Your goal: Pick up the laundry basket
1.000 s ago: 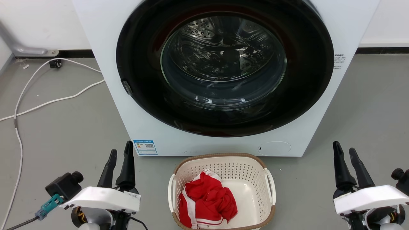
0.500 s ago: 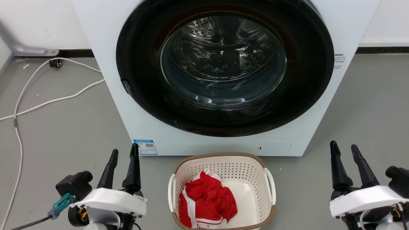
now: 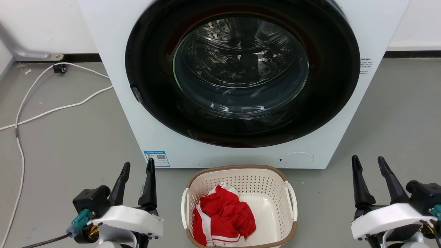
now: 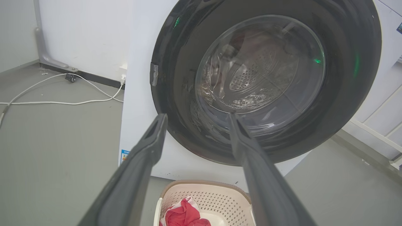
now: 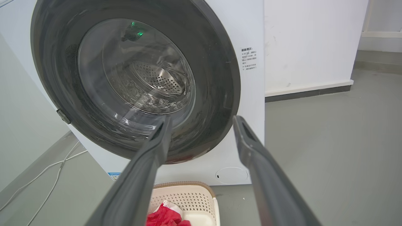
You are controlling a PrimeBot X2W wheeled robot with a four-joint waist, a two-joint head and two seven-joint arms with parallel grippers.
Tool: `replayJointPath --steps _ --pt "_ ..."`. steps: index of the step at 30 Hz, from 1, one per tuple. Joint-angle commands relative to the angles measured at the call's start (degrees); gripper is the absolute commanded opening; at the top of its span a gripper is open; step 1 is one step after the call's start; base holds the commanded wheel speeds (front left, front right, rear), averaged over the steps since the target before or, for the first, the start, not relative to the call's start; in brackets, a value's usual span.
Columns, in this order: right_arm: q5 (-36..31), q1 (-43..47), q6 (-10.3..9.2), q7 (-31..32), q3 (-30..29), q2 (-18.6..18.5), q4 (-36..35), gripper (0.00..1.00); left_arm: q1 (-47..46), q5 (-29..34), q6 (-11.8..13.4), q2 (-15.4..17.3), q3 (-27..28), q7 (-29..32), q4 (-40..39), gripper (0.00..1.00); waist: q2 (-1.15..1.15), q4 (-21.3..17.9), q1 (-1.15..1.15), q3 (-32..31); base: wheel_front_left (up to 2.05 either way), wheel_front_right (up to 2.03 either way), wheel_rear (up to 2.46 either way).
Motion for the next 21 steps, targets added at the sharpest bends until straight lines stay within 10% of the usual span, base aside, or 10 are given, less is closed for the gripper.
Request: replayJointPath --steps 1,21 --pt "-1.71 0.21 0.0 -0.32 0.07 0.19 -0.33 1.0 -1.04 1.67 0.4 0.41 -0.28 -0.53 -0.22 1.0 0.0 -0.02 0.0 -0.01 0.0 0.0 0.0" --pt "-16.8 1.4 -0.01 -2.19 1.47 0.34 -0.71 1.0 0.9 14.41 2.76 0.09 -2.62 -3.52 -1.29 1.0 0.0 -0.02 0.0 -0.51 0.0 0.0 0.0"
